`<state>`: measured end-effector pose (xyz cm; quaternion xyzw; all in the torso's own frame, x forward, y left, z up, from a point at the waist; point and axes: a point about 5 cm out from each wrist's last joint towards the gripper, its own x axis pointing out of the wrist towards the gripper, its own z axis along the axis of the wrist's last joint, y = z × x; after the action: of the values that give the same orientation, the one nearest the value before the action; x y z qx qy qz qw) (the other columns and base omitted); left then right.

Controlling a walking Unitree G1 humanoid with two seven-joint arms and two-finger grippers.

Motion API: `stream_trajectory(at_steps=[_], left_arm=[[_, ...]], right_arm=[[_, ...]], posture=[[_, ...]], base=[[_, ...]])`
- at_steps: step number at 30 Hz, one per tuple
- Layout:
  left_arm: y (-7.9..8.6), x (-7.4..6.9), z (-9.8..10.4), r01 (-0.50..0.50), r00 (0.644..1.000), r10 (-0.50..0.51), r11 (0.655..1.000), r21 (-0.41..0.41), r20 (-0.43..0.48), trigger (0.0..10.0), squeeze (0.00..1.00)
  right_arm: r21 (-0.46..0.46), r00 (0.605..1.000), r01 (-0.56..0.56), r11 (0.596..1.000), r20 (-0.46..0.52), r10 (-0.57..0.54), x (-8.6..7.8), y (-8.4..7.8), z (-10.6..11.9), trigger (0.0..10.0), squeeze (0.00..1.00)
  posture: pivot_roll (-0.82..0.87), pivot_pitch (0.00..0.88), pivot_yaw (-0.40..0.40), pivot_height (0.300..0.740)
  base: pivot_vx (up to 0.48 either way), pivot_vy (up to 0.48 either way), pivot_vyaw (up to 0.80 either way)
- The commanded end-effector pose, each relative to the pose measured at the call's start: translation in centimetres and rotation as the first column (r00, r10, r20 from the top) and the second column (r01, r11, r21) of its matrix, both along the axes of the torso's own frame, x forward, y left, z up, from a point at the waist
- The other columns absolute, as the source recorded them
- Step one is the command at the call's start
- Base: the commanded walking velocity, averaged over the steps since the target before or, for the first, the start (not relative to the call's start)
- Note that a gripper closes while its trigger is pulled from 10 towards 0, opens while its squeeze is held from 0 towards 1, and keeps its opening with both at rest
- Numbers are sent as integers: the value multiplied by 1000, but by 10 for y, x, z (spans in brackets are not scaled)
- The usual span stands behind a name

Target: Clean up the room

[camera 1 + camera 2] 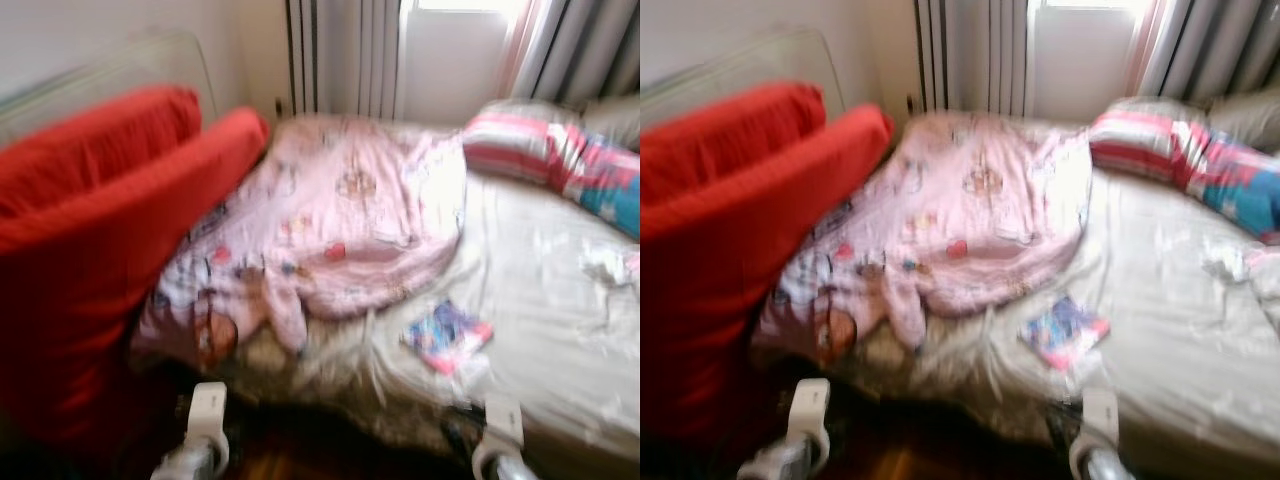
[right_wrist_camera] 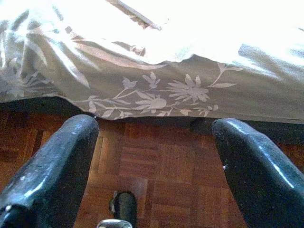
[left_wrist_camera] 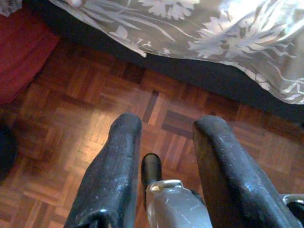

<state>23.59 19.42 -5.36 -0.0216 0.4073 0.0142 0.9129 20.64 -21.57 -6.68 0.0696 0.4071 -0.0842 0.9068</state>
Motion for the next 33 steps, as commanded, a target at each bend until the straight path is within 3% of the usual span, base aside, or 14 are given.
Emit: stream_trajectory(at_steps=[1,13,33], left_arm=[[4,0,1,-9,1000,9,1000,4,-1,10000,0],[3,0,1,-12,1000,12,1000,-4,-2,10000,0],[0,-2,-2,-12,1000,12,1000,-10,-11,10000,0]], right_arm=[[10,1000,-1,1000,5,1,2,3,0,10000,0],[14,1000,22,1000,5,-22,2,3,0,10000,0],[28,999,46,999,9,-47,-1,1,-1,10000,0]], posture=[[-7,0,-37,740],[-8,0,-35,740],[-5,0,-30,740]], base=[[0,0,0],[0,0,0],[273,0,0]])
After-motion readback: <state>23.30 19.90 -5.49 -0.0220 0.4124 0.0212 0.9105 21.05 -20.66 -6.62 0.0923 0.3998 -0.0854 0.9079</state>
